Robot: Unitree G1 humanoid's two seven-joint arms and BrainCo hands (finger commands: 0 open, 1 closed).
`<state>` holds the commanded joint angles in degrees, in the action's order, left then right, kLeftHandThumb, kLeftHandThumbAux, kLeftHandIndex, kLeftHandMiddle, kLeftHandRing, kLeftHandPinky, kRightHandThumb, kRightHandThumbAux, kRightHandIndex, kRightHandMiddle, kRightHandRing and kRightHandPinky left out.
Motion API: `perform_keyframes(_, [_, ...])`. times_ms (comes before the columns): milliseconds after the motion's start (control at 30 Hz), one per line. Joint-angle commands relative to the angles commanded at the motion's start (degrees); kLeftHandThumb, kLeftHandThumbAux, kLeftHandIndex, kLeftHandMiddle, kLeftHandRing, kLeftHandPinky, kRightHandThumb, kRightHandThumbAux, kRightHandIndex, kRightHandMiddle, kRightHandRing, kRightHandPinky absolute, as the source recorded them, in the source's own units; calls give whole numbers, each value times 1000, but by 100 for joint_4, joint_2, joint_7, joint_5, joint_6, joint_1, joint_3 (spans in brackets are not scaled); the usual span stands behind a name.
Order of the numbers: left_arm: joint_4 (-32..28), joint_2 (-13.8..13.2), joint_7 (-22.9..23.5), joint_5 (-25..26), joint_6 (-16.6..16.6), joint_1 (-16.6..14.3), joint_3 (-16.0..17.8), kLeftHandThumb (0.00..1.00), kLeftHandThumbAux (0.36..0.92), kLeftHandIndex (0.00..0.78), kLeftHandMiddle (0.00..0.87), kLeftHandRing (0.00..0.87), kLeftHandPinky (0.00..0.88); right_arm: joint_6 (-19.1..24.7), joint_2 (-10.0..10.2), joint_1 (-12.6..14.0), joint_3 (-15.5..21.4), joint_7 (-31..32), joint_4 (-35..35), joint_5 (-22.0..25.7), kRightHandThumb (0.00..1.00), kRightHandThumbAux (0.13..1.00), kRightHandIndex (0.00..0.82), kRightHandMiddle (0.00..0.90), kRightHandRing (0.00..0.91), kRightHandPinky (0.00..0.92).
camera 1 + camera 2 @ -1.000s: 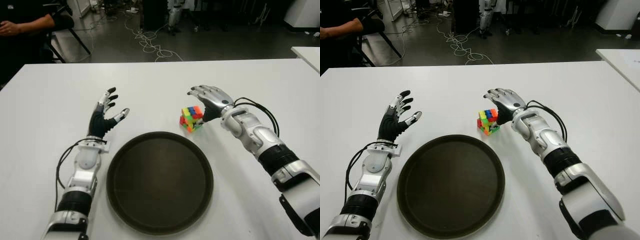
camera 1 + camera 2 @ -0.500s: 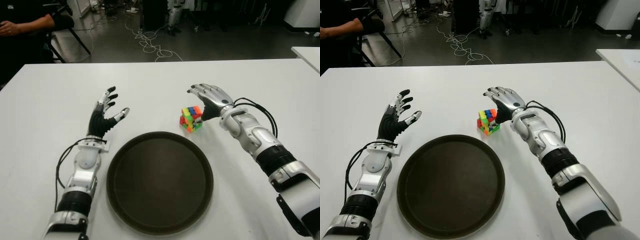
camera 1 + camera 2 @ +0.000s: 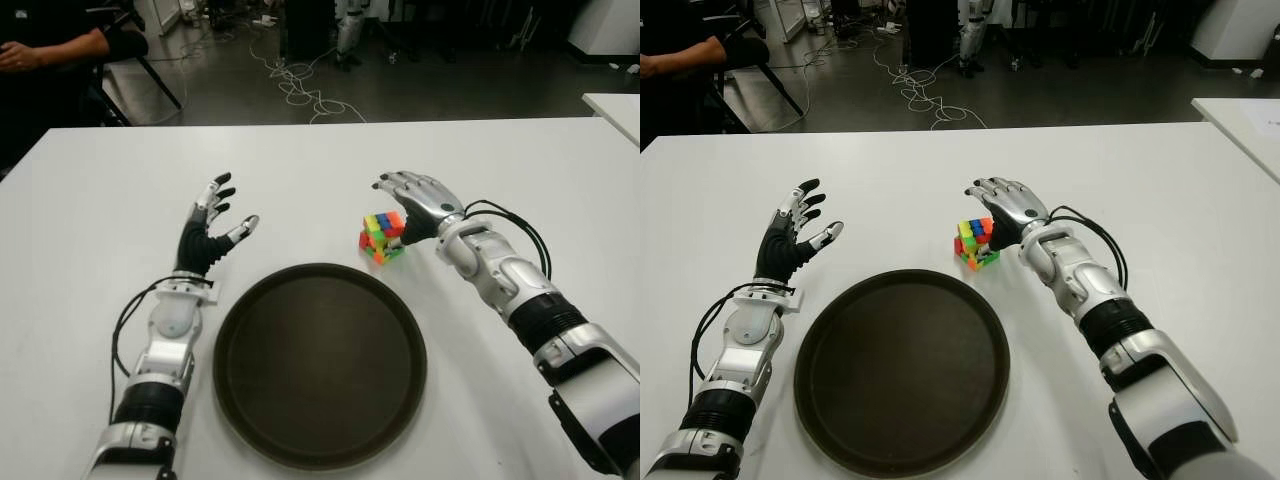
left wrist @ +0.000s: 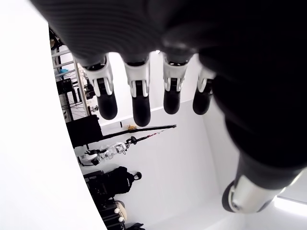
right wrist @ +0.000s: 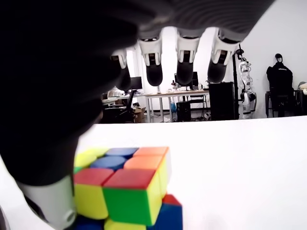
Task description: Pick up the Rubik's Cube and put it in the plate
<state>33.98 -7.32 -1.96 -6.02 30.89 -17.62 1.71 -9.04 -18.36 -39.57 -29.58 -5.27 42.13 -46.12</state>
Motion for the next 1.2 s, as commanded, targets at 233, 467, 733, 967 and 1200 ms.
perform_keyframes(233, [-2, 0, -16, -32, -13, 4, 10, 122, 709, 84, 84, 98, 137, 23, 52, -8, -33, -56, 19, -19, 0, 771, 2, 7, 27, 58])
perform_keyframes(467, [42, 9, -15, -9, 39, -3, 19, 132, 702, 84, 88, 106, 149, 85, 131, -23, -55, -59, 64, -14, 0, 781, 8, 15, 32, 59])
perform_keyframes(733, [44, 7, -27, -20, 83, -2, 18, 125, 717, 86, 92, 97, 124, 127, 214, -19, -55, -159, 123, -6, 0, 795, 12, 10, 20, 47])
perform_keyframes(967, [52, -13, -58, -73, 73, -6, 5, 104, 714, 86, 96, 100, 130, 193, 264, -35, -66, -213, 183, -15, 0, 797, 22, 17, 32, 59])
perform_keyframes(1200, [69, -7, -40, -60, 139, -9, 1, 112, 698, 88, 99, 104, 134, 234, 277, -49, -95, -213, 210, -23, 0, 795, 27, 19, 37, 63])
